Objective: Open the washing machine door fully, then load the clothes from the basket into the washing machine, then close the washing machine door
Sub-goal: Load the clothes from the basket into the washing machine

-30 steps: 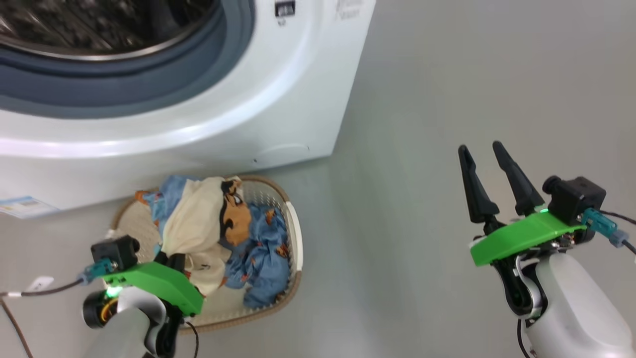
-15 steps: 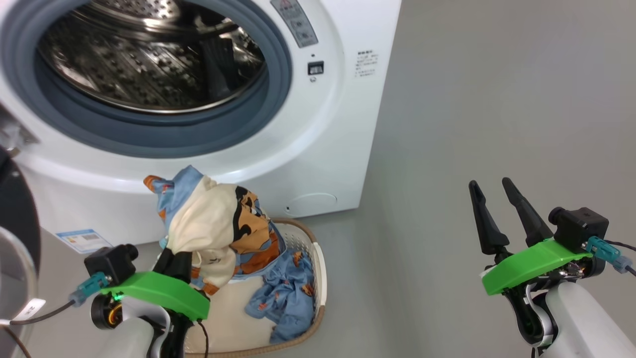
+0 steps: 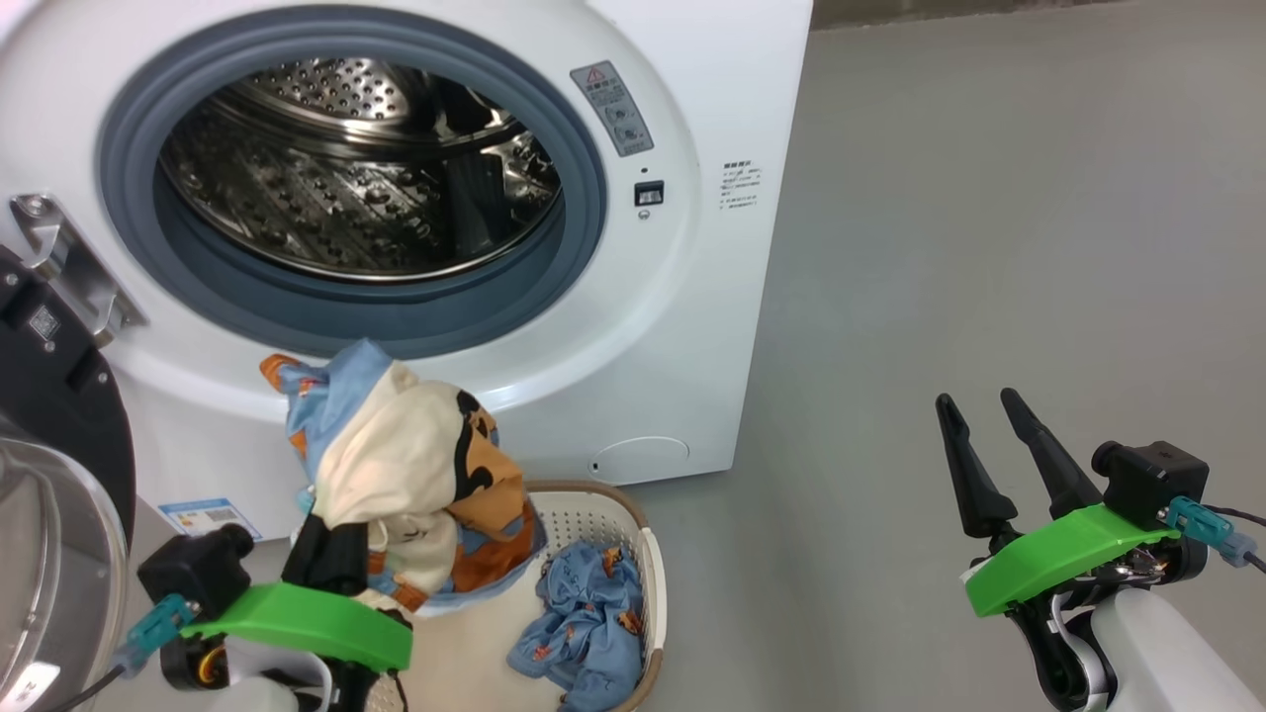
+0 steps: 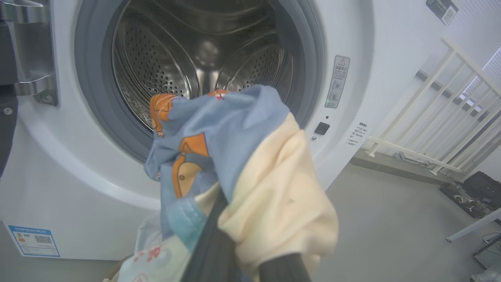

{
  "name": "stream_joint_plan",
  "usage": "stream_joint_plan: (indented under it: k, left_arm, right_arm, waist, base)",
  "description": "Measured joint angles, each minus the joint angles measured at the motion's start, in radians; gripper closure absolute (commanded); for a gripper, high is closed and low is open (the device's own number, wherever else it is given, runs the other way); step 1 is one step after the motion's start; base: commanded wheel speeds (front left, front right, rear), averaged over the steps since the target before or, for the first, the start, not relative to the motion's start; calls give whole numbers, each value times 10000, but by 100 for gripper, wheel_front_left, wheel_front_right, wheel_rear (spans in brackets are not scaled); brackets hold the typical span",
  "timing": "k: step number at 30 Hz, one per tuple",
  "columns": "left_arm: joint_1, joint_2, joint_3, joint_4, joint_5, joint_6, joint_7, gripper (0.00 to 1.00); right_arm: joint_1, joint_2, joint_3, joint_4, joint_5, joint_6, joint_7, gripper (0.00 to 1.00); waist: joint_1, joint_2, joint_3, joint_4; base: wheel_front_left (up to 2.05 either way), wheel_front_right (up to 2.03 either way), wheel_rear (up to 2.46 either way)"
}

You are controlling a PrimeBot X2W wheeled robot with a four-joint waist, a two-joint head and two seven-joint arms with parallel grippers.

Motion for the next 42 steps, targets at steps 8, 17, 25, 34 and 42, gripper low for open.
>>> stream_joint_plan:
  k: [8, 17, 25, 34, 42]
  left_arm:
    - [250, 313, -71, -895, 347, 616, 146, 100]
    - [396, 393, -104, -1348, 422, 872, 357, 100]
    - [390, 431, -111, -1467, 422, 1035, 435, 100]
    - [-337, 485, 2, -1438, 420, 1081, 585, 100]
    - [-2331, 608, 58, -353, 439, 892, 999, 100]
  right_arm:
    - [20, -81, 150, -8, 10, 0, 0, 0]
    - [22, -100, 150, -50, 12, 0, 0, 0]
    - [22, -104, 174, -113, 10, 0, 0, 0]
    - [2, -105, 247, -161, 10, 0, 0, 0]
    - [-124, -109, 257, -295, 10, 0, 0, 0]
  waist:
    - [1, 0, -58, -78]
    - [2, 0, 134, -81]
    - [1, 0, 187, -115]
    - [2, 0, 484, -273]
    - [2, 0, 1112, -500]
  base:
    - [0, 0, 0]
    - [0, 0, 0]
    - [0, 0, 0]
    - [0, 0, 0]
    - [0, 0, 0]
